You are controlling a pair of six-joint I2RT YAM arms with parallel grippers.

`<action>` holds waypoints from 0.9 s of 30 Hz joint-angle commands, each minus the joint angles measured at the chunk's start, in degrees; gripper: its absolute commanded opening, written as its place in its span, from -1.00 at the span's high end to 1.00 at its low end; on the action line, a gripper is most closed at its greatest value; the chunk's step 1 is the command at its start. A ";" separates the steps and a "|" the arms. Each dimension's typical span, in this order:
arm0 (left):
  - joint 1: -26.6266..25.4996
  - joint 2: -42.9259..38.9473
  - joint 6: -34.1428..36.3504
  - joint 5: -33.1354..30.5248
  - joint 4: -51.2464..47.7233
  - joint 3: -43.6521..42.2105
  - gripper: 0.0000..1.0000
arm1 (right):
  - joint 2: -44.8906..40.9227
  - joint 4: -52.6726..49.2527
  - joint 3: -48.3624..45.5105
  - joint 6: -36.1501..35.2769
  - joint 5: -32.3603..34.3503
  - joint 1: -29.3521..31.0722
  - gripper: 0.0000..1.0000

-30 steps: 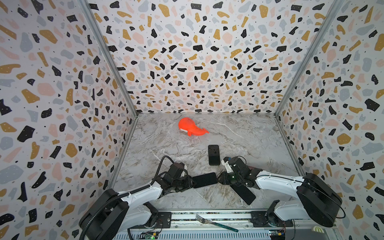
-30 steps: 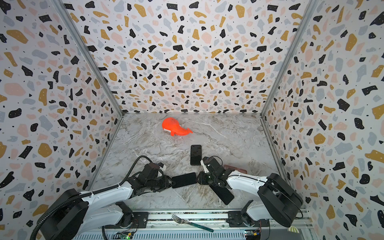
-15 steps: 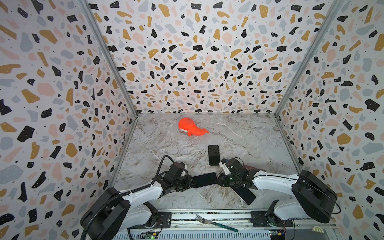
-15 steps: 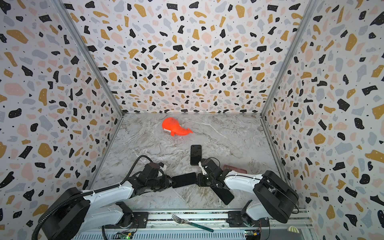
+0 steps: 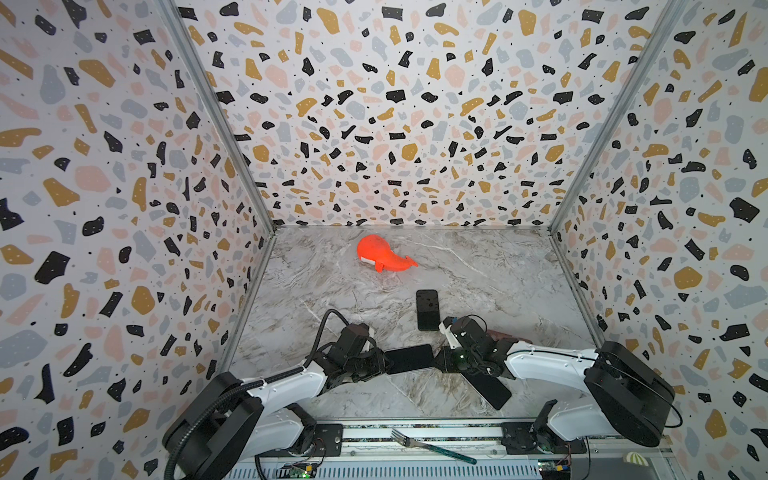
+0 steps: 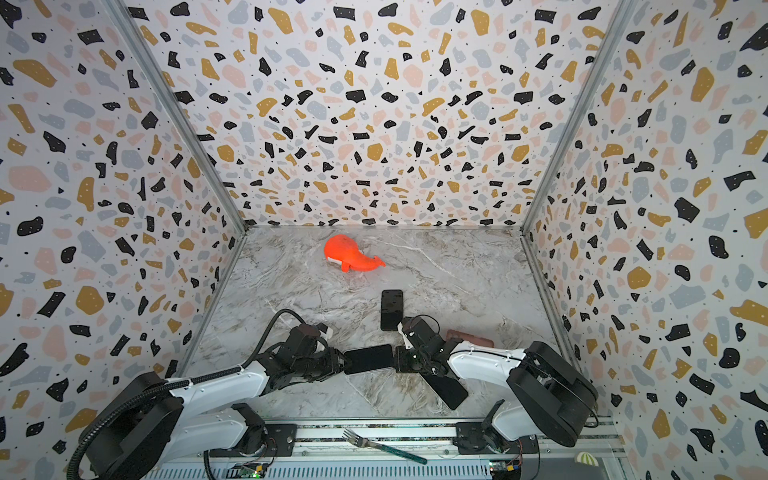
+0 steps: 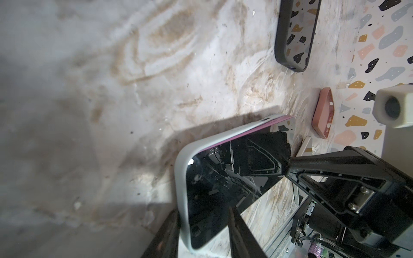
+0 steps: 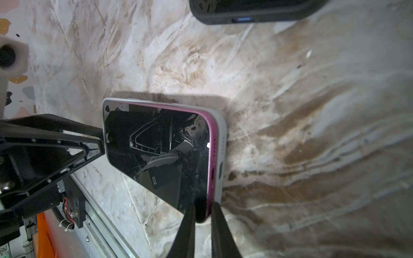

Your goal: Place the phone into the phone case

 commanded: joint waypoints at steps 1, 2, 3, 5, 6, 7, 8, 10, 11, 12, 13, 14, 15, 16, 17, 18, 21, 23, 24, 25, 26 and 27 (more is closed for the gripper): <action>-1.48 2.09 -0.15 2.19 2.80 0.00 0.22 | 2.36 3.12 1.59 -0.15 -2.97 2.44 0.74; -1.48 2.11 -0.15 2.22 2.82 0.02 0.22 | 2.39 3.20 1.67 -0.14 -2.94 2.48 0.75; -1.49 2.11 -0.15 2.18 2.94 0.01 0.22 | 2.38 3.15 1.63 -0.14 -2.97 2.60 0.75; -1.55 2.18 -0.17 2.18 3.03 -0.07 0.22 | 2.53 3.14 1.71 -0.14 -2.99 2.71 0.76; -1.57 2.25 -0.23 2.18 3.20 -0.07 0.22 | 2.61 3.19 1.72 -0.13 -3.02 2.86 0.76; -1.57 2.35 -0.23 2.17 3.13 -0.08 0.22 | 2.66 3.32 1.78 -0.05 -2.94 2.88 0.76; -1.57 2.38 -0.23 2.30 3.29 -0.07 0.22 | 2.89 3.48 1.67 0.09 -3.10 3.04 0.76; -1.57 2.38 -0.33 2.31 3.44 -0.07 0.22 | 3.38 4.21 1.53 0.32 -3.44 3.47 0.78; -1.57 2.38 -0.40 2.30 3.55 -0.07 0.22 | 3.74 4.35 1.55 0.46 -3.67 3.70 0.77; -1.64 2.38 -0.56 2.26 3.72 -0.16 0.22 | 4.01 4.57 1.63 0.55 -3.81 3.92 0.78; -1.73 2.38 -0.71 2.35 4.03 -0.24 0.22 | 4.11 4.66 1.69 0.53 -3.82 4.21 0.78; -1.74 2.38 -0.85 2.40 4.19 -0.33 0.22 | 4.30 4.69 1.78 0.56 -3.86 4.41 0.78; -1.83 2.38 -0.89 2.35 4.39 -0.42 0.22 | 4.37 4.70 1.80 0.63 -3.82 4.61 0.78; -1.83 2.37 -0.94 2.42 4.47 -0.51 0.22 | 4.39 4.74 1.85 0.65 -3.82 4.68 0.79; -1.83 2.33 -1.03 2.45 4.56 -0.59 0.22 | 4.42 4.62 1.83 0.64 -3.69 4.81 0.79; -1.92 2.38 -1.07 2.48 4.66 -0.69 0.22 | 4.46 4.75 1.81 0.72 -3.63 4.94 0.79; -1.92 2.38 -1.22 2.48 4.89 -0.86 0.22 | 4.51 4.71 1.81 0.85 -3.46 5.34 0.79; -1.91 2.42 -1.29 2.56 5.15 -0.86 0.22 | 4.75 4.88 1.87 1.04 -3.39 5.76 0.79; -1.92 2.46 -1.29 2.53 5.22 -0.86 0.22 | 4.96 5.00 1.95 1.04 -3.41 6.00 0.80; -1.92 2.53 -1.29 2.54 5.25 -0.78 0.22 | 5.19 5.05 2.10 1.04 -3.40 6.20 0.80; -1.92 2.62 -1.37 2.61 5.46 -0.78 0.22 | 5.55 4.97 2.30 1.09 -3.38 6.52 0.81; -1.92 2.66 -1.38 2.62 5.40 -0.86 0.22 | 5.88 4.99 2.48 1.07 -3.38 6.77 0.81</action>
